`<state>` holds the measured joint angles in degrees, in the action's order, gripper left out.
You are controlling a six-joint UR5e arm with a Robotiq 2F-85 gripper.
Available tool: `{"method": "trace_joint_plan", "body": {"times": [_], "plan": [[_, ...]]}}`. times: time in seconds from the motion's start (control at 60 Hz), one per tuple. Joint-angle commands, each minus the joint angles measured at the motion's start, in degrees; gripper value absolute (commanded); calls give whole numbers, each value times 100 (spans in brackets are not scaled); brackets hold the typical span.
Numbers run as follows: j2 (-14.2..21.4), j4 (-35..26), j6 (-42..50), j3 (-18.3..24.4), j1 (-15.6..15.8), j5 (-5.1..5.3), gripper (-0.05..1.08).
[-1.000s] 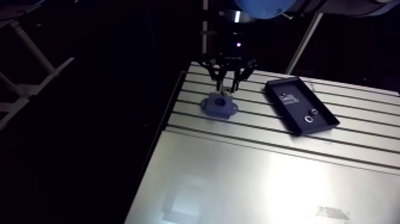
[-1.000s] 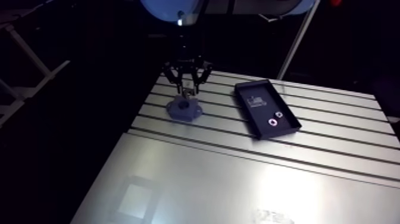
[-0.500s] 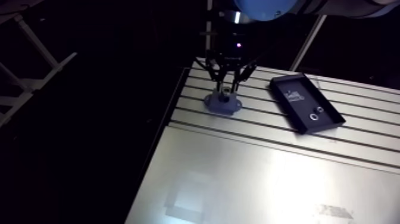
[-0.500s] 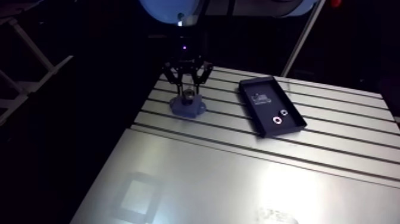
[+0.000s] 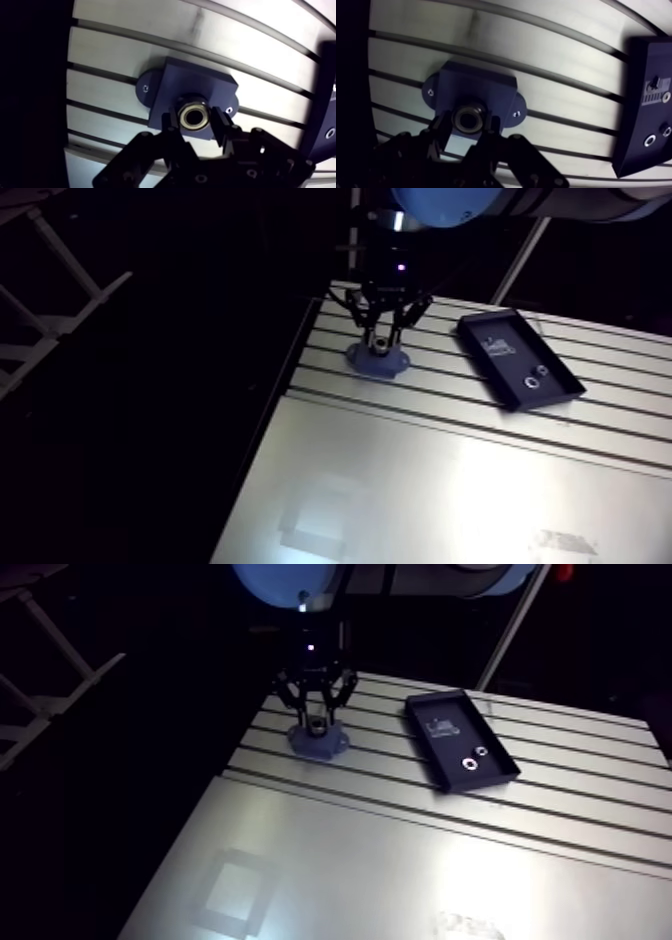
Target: Pick up the bearing and press it into the housing until flush.
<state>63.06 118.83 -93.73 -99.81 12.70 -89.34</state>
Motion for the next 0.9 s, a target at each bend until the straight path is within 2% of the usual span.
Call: {"method": "trace_joint_plan", "body": {"times": [0.017, 0.9], "plan": [[-27, 5, -27, -8, 5, -9, 63], [-52, 5, -103, -17, 5, -9, 63]]}}
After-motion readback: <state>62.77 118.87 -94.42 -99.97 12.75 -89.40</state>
